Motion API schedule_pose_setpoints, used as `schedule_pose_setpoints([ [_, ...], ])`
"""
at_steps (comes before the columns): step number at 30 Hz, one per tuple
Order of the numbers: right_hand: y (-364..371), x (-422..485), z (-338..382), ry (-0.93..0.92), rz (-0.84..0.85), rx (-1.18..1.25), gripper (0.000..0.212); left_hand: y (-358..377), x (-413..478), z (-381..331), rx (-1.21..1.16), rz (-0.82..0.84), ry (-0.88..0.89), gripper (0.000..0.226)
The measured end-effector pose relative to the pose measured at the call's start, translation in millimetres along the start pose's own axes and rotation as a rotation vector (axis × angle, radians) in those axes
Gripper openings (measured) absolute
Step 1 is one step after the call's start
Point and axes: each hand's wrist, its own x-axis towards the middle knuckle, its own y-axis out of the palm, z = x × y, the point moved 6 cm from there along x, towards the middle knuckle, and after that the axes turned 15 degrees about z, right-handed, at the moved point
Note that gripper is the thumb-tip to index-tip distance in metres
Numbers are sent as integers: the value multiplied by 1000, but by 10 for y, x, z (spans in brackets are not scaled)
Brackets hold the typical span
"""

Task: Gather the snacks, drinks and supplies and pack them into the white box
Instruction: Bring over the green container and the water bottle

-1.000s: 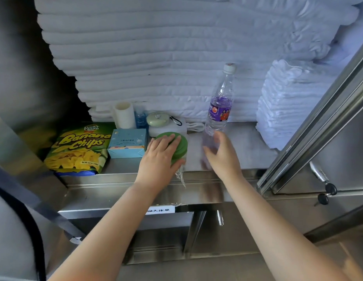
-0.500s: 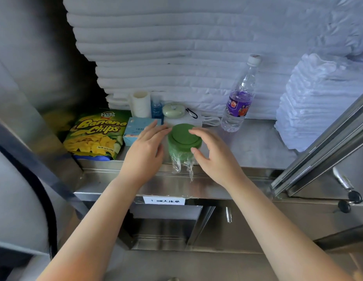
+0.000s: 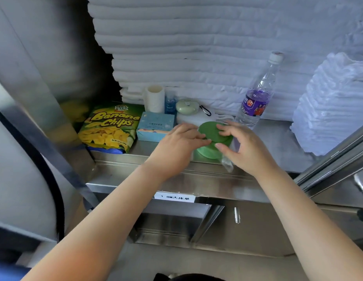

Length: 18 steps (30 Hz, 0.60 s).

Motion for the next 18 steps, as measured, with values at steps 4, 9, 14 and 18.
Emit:
schedule_pose_setpoints([
  [4,106,-1,141,39,-11,-199,49,78,25,-10,-136,16,4,54],
  [9,98,-24,77,46,-6,-122,42,102,91,100,-149,23,-29,52],
  [14,86,-68,17,-37,84,-32,39,121,111,27,-142,10,7,39],
  [18,28,-54,-70,-28,137,27,38,60,93,20,-117,-12,49,32],
])
